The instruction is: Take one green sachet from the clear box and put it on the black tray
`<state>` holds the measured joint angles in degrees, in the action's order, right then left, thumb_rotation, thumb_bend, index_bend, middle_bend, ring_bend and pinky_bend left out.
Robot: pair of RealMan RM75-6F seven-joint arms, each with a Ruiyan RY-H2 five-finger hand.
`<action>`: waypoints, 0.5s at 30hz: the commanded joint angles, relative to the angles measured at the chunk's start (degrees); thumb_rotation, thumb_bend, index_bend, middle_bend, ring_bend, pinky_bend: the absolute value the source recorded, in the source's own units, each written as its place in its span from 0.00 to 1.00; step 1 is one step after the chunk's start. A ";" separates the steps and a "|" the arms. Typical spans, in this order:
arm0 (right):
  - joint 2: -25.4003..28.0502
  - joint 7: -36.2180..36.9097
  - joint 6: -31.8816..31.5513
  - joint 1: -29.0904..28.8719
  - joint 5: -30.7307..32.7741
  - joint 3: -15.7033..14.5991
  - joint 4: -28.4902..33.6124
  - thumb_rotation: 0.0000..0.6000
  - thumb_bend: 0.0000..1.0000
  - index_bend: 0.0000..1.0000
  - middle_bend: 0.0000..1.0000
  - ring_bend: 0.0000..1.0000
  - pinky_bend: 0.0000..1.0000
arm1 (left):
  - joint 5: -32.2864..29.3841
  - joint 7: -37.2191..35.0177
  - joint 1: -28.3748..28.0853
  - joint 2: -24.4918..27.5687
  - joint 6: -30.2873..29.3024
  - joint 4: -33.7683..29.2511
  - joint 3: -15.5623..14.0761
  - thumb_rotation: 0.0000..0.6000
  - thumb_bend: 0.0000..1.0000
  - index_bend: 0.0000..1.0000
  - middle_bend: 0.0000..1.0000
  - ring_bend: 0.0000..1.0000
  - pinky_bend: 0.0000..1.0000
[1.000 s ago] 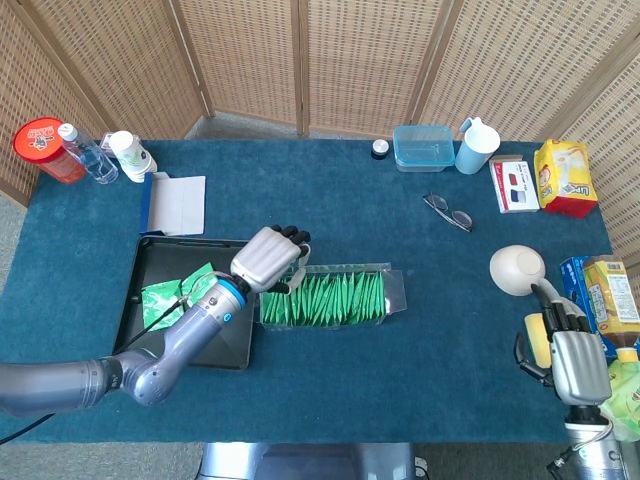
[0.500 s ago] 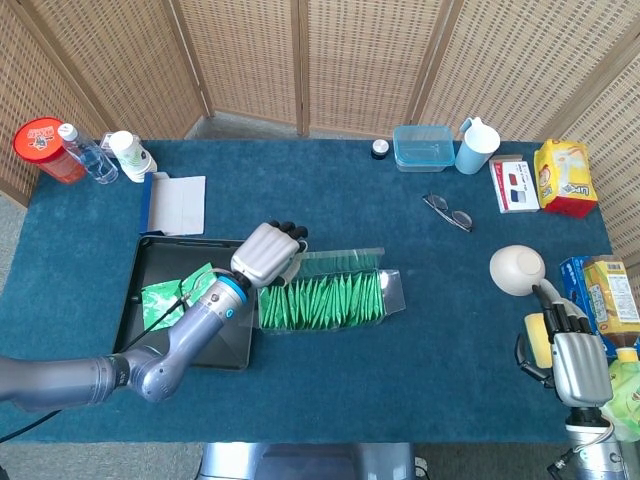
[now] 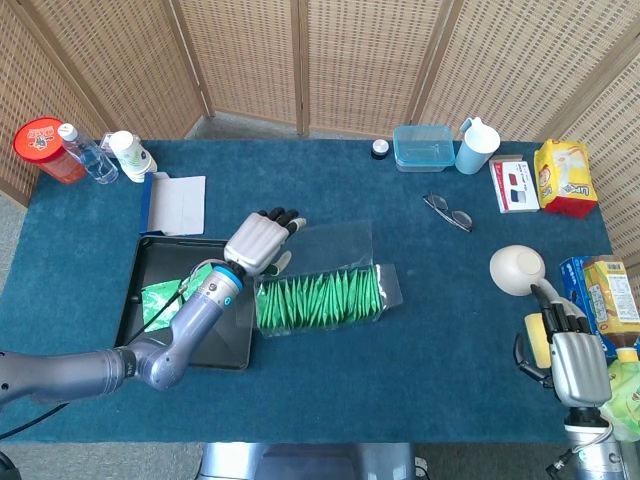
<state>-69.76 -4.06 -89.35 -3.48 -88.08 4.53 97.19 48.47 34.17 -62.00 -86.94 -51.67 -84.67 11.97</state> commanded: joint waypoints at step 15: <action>0.12 0.39 -1.02 0.72 -0.59 -0.20 0.11 0.41 0.58 0.00 0.09 0.17 0.19 | 3.27 1.71 0.33 1.43 0.73 0.72 -3.22 0.63 0.44 0.09 0.02 0.00 0.34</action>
<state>-69.66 -3.68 -90.35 -2.79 -88.68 4.34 97.29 51.21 36.33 -61.75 -86.05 -50.66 -83.41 8.58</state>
